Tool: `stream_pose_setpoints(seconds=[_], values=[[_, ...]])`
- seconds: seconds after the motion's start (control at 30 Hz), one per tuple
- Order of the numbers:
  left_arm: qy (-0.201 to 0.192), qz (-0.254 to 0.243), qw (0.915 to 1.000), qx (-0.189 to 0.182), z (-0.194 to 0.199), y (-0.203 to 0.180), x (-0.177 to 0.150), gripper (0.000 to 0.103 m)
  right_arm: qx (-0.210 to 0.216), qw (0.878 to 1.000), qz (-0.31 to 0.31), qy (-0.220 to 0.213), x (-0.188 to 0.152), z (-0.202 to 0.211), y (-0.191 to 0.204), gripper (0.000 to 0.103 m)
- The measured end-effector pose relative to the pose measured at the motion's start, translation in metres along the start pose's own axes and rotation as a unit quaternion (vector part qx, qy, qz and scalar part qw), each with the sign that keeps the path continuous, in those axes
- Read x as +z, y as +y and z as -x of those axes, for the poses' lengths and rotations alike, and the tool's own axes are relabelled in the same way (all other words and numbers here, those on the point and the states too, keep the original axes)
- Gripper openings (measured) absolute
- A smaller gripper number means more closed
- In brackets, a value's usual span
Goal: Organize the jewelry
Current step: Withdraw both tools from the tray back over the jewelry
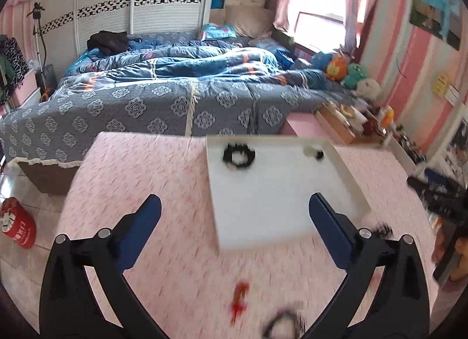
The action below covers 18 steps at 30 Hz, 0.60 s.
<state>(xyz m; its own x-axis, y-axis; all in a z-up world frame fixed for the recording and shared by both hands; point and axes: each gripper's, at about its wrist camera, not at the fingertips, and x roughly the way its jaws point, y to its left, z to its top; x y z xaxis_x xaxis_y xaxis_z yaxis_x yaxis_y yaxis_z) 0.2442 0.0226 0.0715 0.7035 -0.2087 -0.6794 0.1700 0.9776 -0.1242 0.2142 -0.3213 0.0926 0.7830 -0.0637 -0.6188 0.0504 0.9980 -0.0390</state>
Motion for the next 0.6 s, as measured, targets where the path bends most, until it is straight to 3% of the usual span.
stream_pose_setpoints(seconds=[0.3,0.43,0.6], values=[[-0.036,-0.063,0.9935,0.087,0.101,-0.023,-0.050,0.100,-0.031,0.999,0.007,-0.028,-0.040,0.082,-0.010,0.100],[-0.022,-0.078,0.9939,0.075,0.112,-0.034,-0.081,0.100,-0.022,0.998,-0.007,-0.053,-0.064,0.099,-0.017,0.100],[0.005,-0.045,0.9980,0.044,0.104,-0.033,-0.121,0.100,0.001,0.998,-0.048,-0.046,-0.091,0.106,-0.030,0.100]])
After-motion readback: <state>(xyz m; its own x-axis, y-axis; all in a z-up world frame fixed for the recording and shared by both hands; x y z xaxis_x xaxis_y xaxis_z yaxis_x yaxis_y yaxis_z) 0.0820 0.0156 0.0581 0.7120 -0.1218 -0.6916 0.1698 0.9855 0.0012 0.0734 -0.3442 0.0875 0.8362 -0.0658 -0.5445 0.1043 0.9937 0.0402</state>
